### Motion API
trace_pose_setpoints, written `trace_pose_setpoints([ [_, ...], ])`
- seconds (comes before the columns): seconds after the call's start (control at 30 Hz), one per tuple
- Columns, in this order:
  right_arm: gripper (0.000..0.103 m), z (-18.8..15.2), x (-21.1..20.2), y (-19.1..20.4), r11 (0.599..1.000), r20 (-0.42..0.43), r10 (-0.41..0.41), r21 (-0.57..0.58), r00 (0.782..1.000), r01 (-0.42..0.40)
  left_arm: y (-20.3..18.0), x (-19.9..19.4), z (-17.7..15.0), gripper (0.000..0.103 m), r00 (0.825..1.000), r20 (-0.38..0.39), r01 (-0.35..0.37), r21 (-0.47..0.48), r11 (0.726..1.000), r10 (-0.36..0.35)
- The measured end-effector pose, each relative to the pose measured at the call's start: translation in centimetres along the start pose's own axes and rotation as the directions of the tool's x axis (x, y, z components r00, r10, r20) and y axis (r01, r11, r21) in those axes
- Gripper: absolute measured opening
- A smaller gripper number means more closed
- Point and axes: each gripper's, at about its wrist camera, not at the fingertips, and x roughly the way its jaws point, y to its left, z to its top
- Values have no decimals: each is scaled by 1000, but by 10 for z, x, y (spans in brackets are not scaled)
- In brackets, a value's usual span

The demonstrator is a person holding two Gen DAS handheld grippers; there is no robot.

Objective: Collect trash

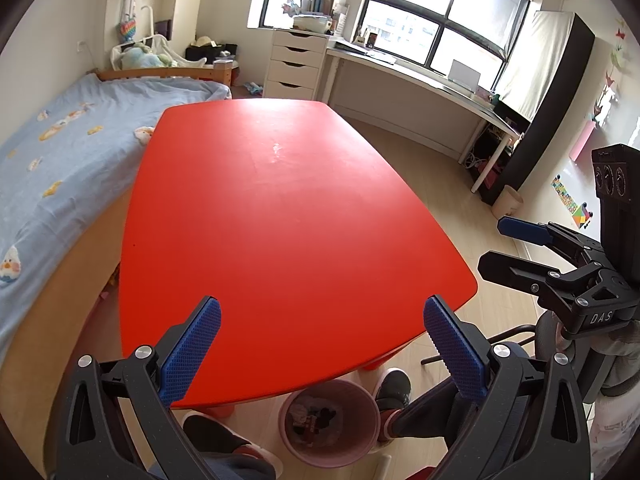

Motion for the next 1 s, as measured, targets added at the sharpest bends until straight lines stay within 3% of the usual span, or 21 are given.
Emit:
trace_pose_setpoints([
  [1.0,100,-1,2,-4,1000,-4,-2,-3,1000,2,-5,3,-3,97,1000,-12,14,-3,1000,-14],
])
